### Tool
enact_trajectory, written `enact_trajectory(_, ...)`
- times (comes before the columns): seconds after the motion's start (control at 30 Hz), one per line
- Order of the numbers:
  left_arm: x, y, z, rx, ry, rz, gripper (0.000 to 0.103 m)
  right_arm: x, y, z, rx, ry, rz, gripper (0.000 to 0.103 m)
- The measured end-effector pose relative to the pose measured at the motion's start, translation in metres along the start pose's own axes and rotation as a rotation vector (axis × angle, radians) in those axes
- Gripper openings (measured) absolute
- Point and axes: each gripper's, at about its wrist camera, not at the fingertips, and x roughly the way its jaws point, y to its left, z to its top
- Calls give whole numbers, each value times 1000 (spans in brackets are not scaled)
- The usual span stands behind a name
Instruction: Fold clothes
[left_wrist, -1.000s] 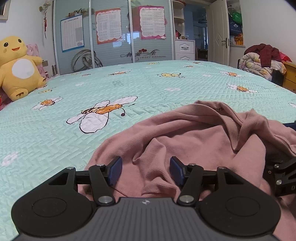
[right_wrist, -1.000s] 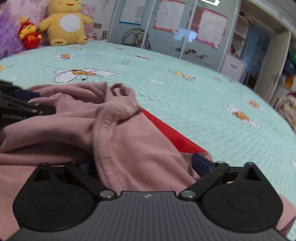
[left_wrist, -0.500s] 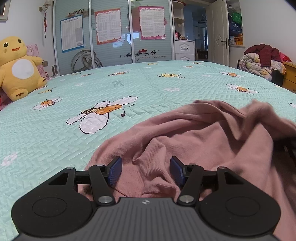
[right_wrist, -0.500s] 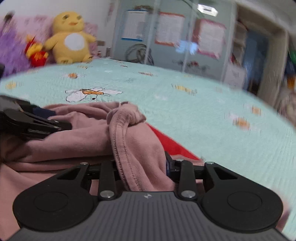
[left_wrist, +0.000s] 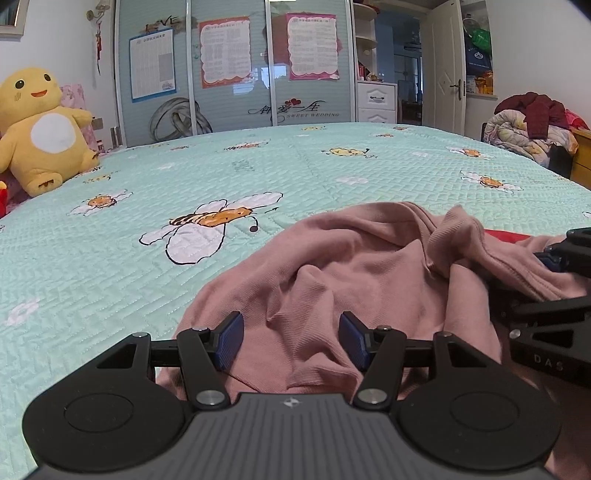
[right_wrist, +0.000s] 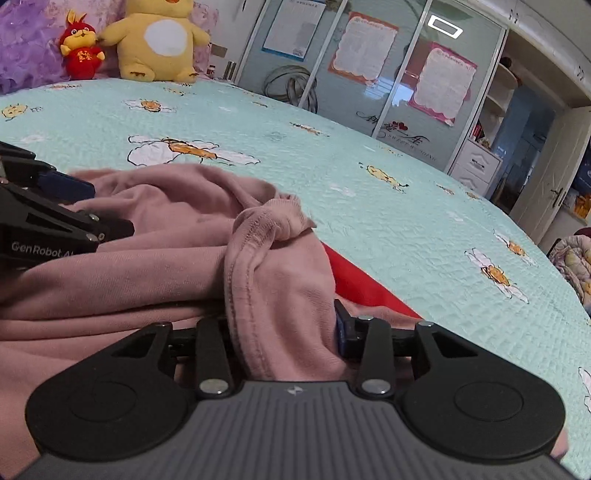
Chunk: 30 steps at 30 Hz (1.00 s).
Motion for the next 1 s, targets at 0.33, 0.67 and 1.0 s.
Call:
enact_trajectory(0.33, -1, 1, 0, -3, -11, 11, 62, 4, 0, 4, 16, -47, -11, 46)
enact_trajectory(0.67, -2, 4, 0, -44, -9, 51, 60, 31, 51, 23, -164, -103, -47, 41)
enact_trajectory(1.0, 18, 27, 11, -165, 134, -52, 74, 7, -4, -3, 167, 5, 103, 73)
